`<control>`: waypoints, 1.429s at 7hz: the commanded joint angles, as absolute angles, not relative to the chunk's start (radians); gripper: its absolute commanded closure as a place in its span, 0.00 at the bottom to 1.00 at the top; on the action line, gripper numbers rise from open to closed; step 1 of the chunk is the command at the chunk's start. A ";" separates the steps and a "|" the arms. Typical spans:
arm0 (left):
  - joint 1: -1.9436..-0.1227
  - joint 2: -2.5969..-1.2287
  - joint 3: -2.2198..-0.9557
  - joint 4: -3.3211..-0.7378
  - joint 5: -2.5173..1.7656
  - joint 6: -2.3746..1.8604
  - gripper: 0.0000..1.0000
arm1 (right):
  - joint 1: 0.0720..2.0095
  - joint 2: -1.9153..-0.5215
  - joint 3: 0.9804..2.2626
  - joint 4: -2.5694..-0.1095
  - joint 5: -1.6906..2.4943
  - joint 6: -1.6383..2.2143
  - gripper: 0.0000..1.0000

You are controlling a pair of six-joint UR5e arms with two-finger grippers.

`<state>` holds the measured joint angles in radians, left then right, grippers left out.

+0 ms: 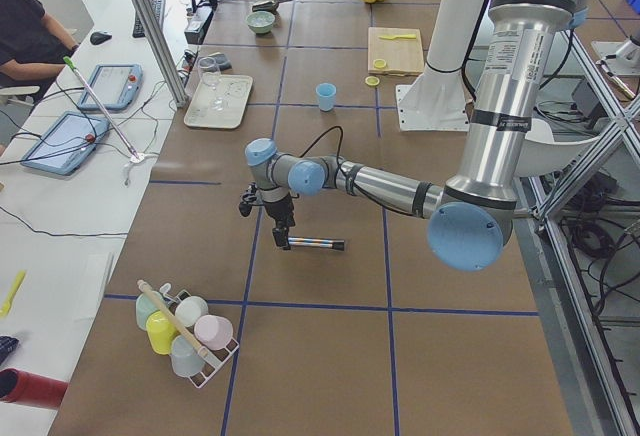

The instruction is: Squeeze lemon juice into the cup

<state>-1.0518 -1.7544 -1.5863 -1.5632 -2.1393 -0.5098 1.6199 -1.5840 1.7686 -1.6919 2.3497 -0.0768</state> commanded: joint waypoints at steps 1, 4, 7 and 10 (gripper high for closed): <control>-1.165 -1.811 -1.649 -1.530 -2.140 -0.502 0.00 | 1.620 -1.578 1.764 -1.694 2.350 -0.075 0.00; -1.351 -1.838 -1.661 -1.525 -2.222 -0.264 0.00 | 1.620 -1.582 1.740 -1.694 2.353 -0.074 0.00; -1.501 -1.734 -1.667 -1.548 -2.235 0.056 0.00 | 1.618 -1.580 1.717 -1.694 2.355 -0.075 0.00; -1.549 -1.558 -1.639 -1.688 -2.237 0.141 0.00 | 1.620 -1.577 1.713 -1.694 2.358 -0.072 0.00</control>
